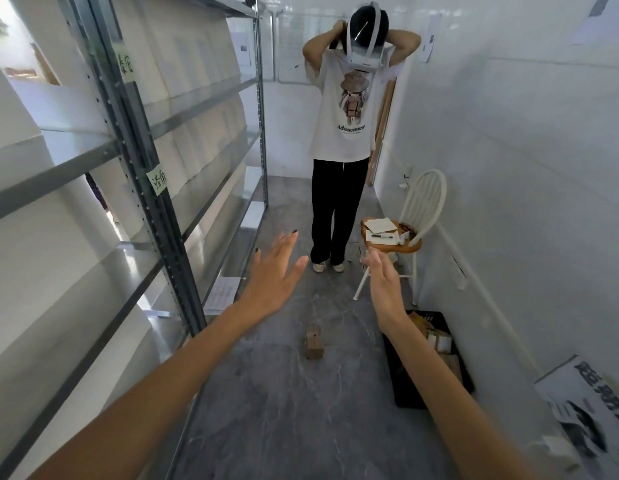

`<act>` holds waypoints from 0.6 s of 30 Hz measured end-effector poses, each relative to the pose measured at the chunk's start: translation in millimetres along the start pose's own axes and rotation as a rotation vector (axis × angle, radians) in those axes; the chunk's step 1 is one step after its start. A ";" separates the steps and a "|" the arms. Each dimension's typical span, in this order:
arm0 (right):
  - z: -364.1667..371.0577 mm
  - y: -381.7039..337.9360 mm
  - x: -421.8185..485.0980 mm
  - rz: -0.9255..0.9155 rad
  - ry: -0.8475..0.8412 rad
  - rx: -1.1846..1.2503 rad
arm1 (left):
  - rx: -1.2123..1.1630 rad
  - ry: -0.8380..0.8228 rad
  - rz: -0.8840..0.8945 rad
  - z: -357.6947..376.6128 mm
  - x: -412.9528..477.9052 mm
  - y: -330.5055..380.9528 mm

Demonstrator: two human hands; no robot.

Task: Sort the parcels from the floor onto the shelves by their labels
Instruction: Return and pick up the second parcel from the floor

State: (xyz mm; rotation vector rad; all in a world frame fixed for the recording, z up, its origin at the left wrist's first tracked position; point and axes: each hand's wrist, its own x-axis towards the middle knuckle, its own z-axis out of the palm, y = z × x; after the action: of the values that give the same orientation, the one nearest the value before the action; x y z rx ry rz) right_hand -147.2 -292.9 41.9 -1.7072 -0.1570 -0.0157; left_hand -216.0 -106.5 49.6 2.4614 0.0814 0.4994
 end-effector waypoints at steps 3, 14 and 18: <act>-4.1 8.0 26.7 0.014 -0.012 0.003 | -0.007 -0.008 -0.015 13.8 21.7 -4.5; -40.9 36.1 137.4 0.034 -0.084 0.005 | 0.027 0.040 -0.053 71.2 118.9 1.1; -47.4 48.3 166.8 0.038 -0.113 -0.013 | 0.051 0.080 -0.099 89.8 146.0 -2.0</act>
State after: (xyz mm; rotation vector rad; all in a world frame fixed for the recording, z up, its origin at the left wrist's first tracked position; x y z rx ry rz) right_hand 27.2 -330.2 18.0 -1.7243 -0.2089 0.1088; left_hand -47.3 -130.1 30.8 2.4730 0.2497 0.5582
